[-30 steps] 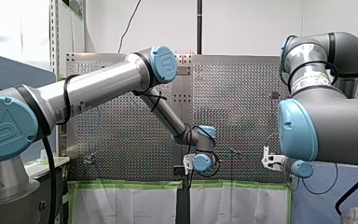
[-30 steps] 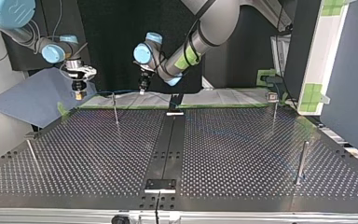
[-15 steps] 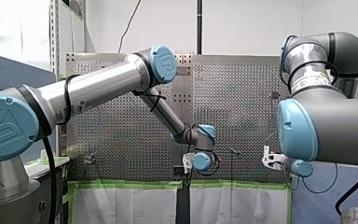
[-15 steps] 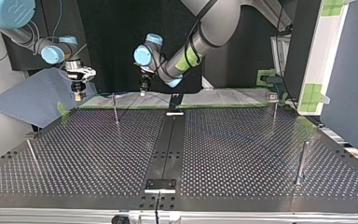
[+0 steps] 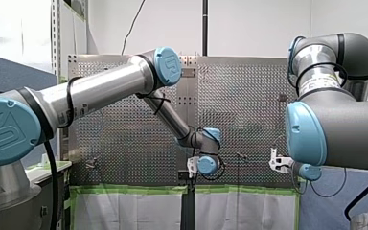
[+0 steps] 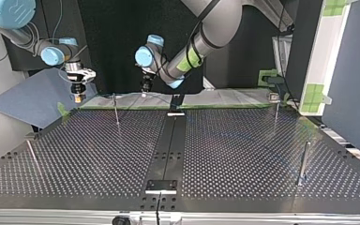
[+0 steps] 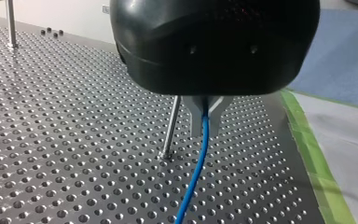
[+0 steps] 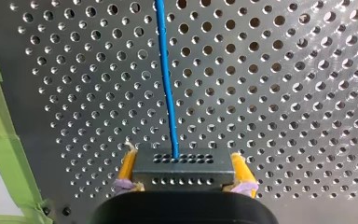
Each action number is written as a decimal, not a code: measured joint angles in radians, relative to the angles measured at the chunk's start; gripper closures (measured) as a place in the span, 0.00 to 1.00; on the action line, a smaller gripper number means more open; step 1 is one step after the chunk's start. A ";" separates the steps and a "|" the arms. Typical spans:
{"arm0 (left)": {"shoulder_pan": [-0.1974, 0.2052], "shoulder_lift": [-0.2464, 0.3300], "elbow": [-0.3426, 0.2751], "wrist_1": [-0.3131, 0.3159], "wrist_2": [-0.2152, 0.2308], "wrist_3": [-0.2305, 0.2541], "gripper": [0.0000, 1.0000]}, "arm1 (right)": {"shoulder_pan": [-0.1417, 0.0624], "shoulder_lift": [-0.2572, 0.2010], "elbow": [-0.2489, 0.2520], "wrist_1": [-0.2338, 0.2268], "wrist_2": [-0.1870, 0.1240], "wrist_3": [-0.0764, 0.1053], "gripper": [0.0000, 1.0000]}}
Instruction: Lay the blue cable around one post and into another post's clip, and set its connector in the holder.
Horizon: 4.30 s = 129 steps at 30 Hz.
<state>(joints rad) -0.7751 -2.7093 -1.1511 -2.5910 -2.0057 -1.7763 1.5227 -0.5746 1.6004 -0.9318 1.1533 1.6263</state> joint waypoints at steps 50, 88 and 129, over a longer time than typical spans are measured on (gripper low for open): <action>0.020 0.001 0.045 -0.048 0.024 0.001 0.00 | 0.016 0.000 -0.050 0.039 -0.004 0.002 1.00; -0.089 0.026 0.057 -0.164 0.027 0.079 0.00 | 0.018 0.001 -0.050 0.038 -0.015 0.003 1.00; -0.098 0.026 0.058 -0.166 0.020 0.049 0.00 | 0.025 0.001 -0.050 0.037 -0.015 0.014 1.00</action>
<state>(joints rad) -0.8735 -2.6833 -1.0932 -2.7565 -1.9857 -1.7268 1.5481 -0.5732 1.5503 -0.8947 1.1384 1.6401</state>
